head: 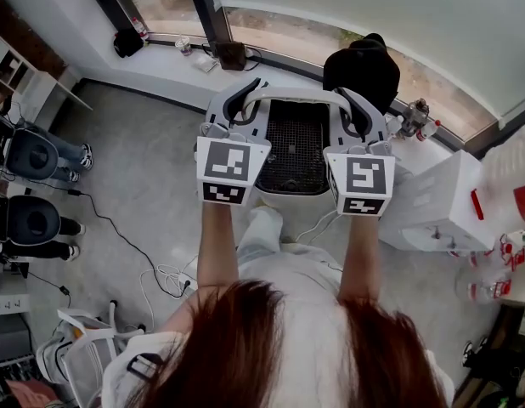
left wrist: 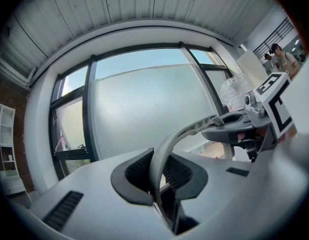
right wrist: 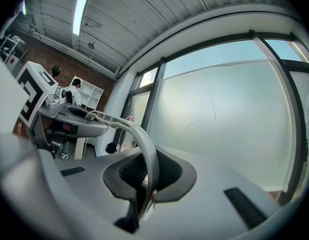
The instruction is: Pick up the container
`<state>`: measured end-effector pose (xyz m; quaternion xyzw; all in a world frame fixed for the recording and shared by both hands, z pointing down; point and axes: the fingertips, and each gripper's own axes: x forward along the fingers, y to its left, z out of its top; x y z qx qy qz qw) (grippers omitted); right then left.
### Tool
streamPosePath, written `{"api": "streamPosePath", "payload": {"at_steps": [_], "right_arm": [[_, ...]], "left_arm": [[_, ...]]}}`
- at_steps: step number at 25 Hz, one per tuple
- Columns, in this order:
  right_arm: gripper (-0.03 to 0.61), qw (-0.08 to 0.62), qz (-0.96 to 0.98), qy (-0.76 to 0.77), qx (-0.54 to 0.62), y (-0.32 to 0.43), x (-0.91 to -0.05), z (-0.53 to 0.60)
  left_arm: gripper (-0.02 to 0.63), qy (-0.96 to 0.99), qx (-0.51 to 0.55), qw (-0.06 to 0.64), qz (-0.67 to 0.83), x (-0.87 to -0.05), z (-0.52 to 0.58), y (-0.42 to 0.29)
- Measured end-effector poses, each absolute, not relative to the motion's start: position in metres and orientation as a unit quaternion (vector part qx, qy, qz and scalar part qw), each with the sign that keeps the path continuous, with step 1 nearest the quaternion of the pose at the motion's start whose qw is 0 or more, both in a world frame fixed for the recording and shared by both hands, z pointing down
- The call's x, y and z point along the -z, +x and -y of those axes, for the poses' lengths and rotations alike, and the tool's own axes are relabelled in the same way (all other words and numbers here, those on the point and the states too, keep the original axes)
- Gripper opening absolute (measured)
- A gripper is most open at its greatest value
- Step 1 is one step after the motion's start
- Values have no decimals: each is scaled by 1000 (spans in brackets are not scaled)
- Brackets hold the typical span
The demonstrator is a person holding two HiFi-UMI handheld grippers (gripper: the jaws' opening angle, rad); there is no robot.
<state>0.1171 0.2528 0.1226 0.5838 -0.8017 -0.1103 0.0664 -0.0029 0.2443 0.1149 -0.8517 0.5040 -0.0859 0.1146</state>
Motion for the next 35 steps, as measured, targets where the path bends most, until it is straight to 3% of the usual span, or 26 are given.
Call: {"api": "streamPosePath", "payload": {"at_steps": [35], "right_arm": [[29,59,795,590,129,137,-114,-251]], "left_arm": [[52,-857,94,132,-489,-107,-238,20]]}}
